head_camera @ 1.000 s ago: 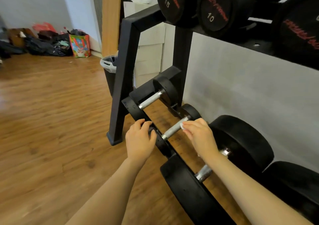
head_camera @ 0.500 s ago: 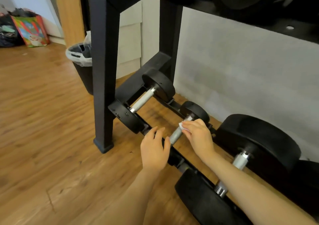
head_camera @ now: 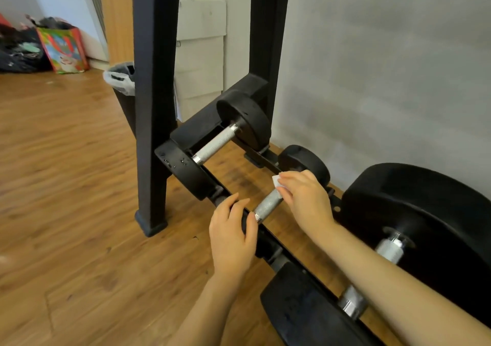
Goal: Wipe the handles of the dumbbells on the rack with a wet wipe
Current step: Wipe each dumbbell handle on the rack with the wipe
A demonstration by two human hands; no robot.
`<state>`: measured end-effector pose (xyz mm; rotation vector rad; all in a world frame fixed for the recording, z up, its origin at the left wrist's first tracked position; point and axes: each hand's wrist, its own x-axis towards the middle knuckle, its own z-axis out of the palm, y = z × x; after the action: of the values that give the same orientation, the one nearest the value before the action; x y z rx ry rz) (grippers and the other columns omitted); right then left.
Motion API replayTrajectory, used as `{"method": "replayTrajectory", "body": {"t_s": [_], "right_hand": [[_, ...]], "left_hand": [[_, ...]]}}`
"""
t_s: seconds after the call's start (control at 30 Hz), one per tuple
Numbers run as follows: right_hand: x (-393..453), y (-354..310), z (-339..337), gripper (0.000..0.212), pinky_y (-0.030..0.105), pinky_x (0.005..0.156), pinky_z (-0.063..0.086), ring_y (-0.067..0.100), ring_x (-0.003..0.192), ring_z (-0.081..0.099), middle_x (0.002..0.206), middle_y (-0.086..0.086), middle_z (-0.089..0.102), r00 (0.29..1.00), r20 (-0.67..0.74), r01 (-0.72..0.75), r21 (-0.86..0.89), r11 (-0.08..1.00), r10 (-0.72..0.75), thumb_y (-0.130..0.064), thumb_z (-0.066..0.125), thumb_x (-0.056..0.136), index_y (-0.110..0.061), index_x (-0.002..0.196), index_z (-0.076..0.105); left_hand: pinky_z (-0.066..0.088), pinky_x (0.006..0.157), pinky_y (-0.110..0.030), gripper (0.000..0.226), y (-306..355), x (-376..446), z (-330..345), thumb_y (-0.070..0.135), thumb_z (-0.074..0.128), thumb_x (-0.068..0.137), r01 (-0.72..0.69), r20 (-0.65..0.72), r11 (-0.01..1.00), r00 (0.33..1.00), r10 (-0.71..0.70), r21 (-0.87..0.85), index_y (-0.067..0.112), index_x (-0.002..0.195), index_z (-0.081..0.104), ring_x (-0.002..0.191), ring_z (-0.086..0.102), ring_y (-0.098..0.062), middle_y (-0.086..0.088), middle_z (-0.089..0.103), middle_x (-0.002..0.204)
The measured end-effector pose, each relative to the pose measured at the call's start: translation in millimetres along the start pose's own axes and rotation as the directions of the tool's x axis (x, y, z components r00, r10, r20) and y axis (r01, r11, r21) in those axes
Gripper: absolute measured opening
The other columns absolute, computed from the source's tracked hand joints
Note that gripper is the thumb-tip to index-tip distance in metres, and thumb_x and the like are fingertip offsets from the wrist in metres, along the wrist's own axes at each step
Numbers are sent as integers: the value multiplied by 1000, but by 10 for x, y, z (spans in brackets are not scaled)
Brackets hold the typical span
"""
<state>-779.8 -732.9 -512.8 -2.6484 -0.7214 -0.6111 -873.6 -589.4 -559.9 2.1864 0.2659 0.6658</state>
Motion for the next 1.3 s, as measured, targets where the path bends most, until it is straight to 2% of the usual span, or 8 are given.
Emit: {"method": "replayTrajectory", "body": {"t_s": [0.2, 0.43, 0.63, 0.87, 0.97, 1.07, 1.2, 1.3], "right_hand": [[-90, -25, 22, 28, 38, 87, 54, 24, 113, 54, 126, 4, 61, 998, 50, -34, -15, 999, 35, -18, 59, 95, -8, 120, 67], [-133, -85, 9, 38, 33, 84, 53, 23, 113, 54, 142, 5, 50, 993, 118, 1, -173, 985, 20, -20, 60, 95, -13, 132, 57], [-144, -133, 22, 45, 35, 90, 51, 24, 124, 46, 154, 4, 32, 977, 210, 15, -186, 982, 24, -17, 49, 99, -19, 143, 41], [-102, -64, 25, 50, 31, 77, 55, 21, 113, 55, 158, 2, 24, 984, 163, -20, -277, 961, 68, -24, 48, 101, -19, 148, 33], [-103, -86, 37, 47, 31, 85, 54, 19, 119, 53, 156, -1, 30, 986, 132, -71, -198, 978, 99, -30, 39, 104, -19, 149, 34], [-117, -138, 36, 47, 30, 92, 50, 18, 125, 49, 154, -3, 33, 981, 181, -44, -105, 993, 63, -33, 38, 104, -17, 149, 35], [-111, -148, 32, 57, 31, 81, 54, 19, 116, 55, 159, 1, 24, 980, 167, -65, -253, 965, 110, -42, 36, 103, -14, 151, 26], [-143, -192, 46, 61, 29, 77, 53, 20, 115, 55, 159, 3, 23, 975, 213, -14, -249, 968, 69, -47, 37, 101, -13, 151, 27]], "left_hand": [[45, 101, -43, 42, -54, -5, 57, 36, 42, 91, -57, -50, 998, 997, 57, 11, 16, 115, 70, 121, 54, -18, -2, 61, 129], [41, 100, -38, 41, -125, 24, 103, 35, 41, 91, -106, -89, 994, 990, 105, -8, 17, 112, 71, 122, 53, -17, -2, 60, 130], [43, 99, -39, 42, -150, 51, 119, 37, 39, 91, -114, -57, 993, 992, 115, 13, 18, 111, 71, 121, 53, -16, 0, 61, 128], [41, 97, -32, 43, -164, 48, 99, 37, 38, 91, -132, -50, 991, 990, 133, 29, 16, 107, 72, 115, 56, -15, 1, 64, 120], [38, 97, -30, 45, -153, 49, 86, 38, 37, 91, -131, -40, 991, 990, 132, 35, 15, 106, 73, 114, 56, -15, 0, 65, 119], [37, 96, -29, 45, -138, 50, 76, 38, 37, 91, -130, -35, 991, 991, 131, 41, 15, 105, 73, 113, 56, -14, 0, 65, 117], [39, 97, -31, 49, -110, 43, 60, 40, 34, 90, -109, -18, 993, 994, 110, 36, 15, 107, 73, 115, 55, -15, 1, 65, 119], [38, 98, -31, 49, -104, 38, 51, 41, 34, 90, -108, -11, 994, 994, 108, 35, 16, 107, 73, 115, 55, -15, 1, 65, 119]]}}
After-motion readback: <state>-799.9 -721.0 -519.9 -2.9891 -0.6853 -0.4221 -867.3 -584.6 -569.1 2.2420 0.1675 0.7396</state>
